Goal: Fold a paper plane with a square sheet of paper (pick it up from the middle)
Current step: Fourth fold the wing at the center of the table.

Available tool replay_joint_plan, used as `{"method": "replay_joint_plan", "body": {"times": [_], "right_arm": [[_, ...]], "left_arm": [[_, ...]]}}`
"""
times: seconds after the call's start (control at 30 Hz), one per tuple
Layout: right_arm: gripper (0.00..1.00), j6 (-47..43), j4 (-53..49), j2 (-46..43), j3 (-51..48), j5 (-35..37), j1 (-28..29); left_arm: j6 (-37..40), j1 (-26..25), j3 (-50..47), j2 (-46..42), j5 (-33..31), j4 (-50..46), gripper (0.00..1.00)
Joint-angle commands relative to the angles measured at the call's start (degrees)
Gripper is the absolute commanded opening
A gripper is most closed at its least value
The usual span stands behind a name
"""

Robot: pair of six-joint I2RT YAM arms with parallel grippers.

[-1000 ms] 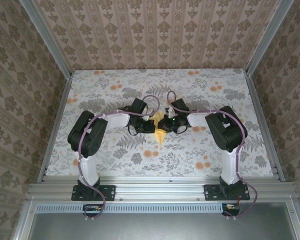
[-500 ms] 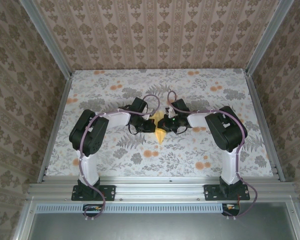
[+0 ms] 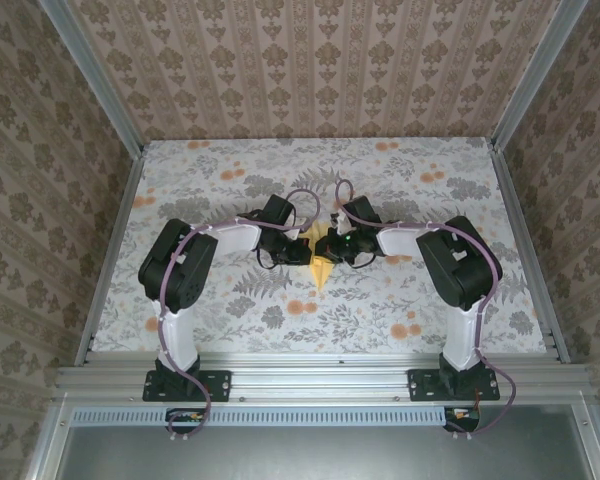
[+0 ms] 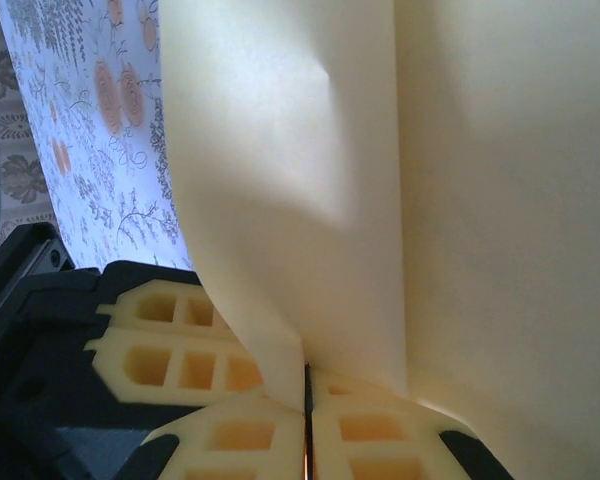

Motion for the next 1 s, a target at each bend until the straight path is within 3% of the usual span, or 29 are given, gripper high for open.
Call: {"method": "replay_joint_plan", "body": {"times": [0.0,0.97], "right_arm": [[0.11,-1.2,-2.3,-1.2,-0.4,-0.2,0.6],[0.11,1.1,0.2,5.9,2.0,-1.3,0.9]], "left_arm": [[1.6,0.4,0.1,2.6,-2.3,-1.4,0.00],[-0.8,1.4,-1.7,1.2,1.9,2.3,0.00]]}}
